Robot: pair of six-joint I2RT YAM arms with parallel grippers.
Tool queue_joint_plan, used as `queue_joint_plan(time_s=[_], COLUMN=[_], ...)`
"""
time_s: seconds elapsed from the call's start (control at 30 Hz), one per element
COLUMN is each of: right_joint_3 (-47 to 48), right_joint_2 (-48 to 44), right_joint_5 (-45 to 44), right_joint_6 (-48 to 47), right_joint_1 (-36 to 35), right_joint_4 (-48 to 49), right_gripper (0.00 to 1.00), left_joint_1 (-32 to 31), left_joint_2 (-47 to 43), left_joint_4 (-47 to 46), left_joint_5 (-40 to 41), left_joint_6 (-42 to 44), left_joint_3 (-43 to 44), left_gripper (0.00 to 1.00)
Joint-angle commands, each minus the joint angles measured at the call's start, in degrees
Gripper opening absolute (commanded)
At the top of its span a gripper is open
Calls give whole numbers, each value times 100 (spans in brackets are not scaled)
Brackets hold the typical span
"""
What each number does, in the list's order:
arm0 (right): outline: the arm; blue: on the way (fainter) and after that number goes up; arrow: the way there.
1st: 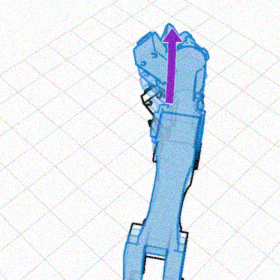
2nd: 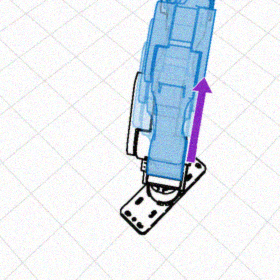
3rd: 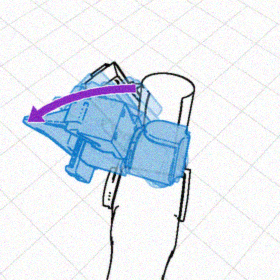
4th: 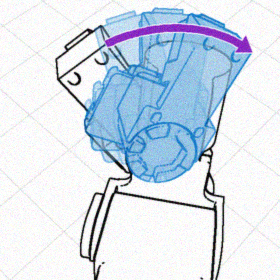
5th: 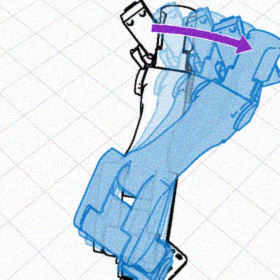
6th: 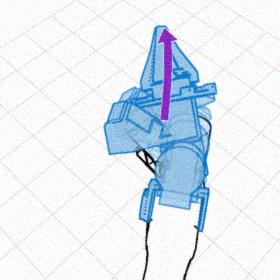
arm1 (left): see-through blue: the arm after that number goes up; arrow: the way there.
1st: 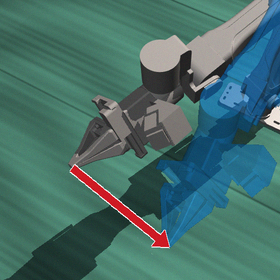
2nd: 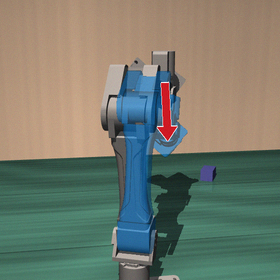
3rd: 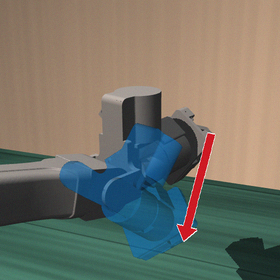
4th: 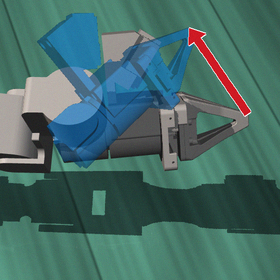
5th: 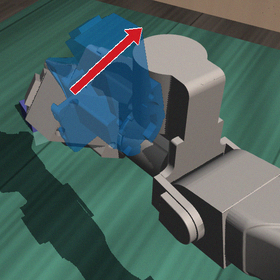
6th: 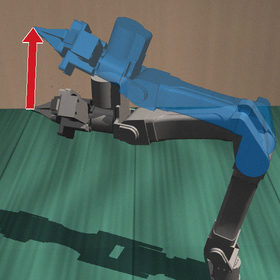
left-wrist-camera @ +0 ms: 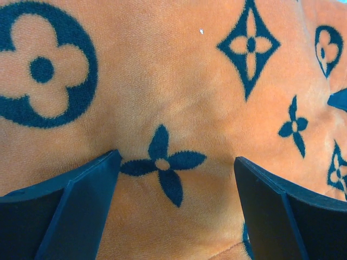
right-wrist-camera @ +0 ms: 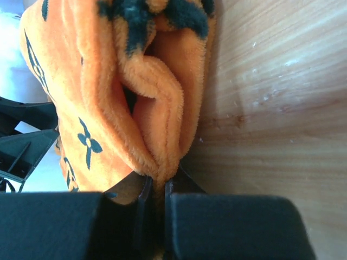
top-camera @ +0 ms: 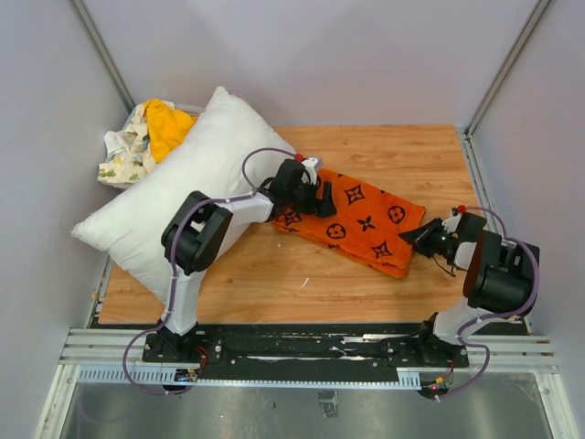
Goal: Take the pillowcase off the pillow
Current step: Fold the pillowcase at the center of the board.
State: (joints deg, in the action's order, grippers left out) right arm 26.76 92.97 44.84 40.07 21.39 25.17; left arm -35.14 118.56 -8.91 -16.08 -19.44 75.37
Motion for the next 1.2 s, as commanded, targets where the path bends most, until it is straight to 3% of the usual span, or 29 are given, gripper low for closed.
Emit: queue_joint_plan(time_s=[0.0, 0.2, 0.43, 0.63, 0.77, 0.93, 1.17], right_joint_3=[533, 1929, 3986, 5195, 5591, 6339, 7497], right_joint_2=[-470, -893, -198, 38, -30, 235, 906], right_joint_5=[-564, -1843, -2658, -3641, -4469, -5498, -6773], right_joint_6=[-344, -893, -1945, -2401, -2533, -2669, -2542], right_joint_1=[-78, -57, -38, -203, -1017, -2213, -3886], right_joint_4=[-1685, -3459, -5155, -6251, -6670, -7533, -8601], right_gripper=[1, 1, 1, 1, 1, 1, 3], left_joint_1=[-96, -501, -899, -1236, -1090, -428, 469], left_joint_2=[174, 329, 470, 444, 197, -603, -1620], left_joint_4=[241, 236, -1007, -1175, -956, -1256, -866], left_joint_5=[148, 223, -140, 359, 164, -959, -593], left_joint_6=[98, -188, -1906, -1952, -1773, -1565, -1225], left_joint_3=[225, 278, 84, 481, 606, -80, -1186], left_gripper=[92, 91, 90, 93, 94, 94, 94])
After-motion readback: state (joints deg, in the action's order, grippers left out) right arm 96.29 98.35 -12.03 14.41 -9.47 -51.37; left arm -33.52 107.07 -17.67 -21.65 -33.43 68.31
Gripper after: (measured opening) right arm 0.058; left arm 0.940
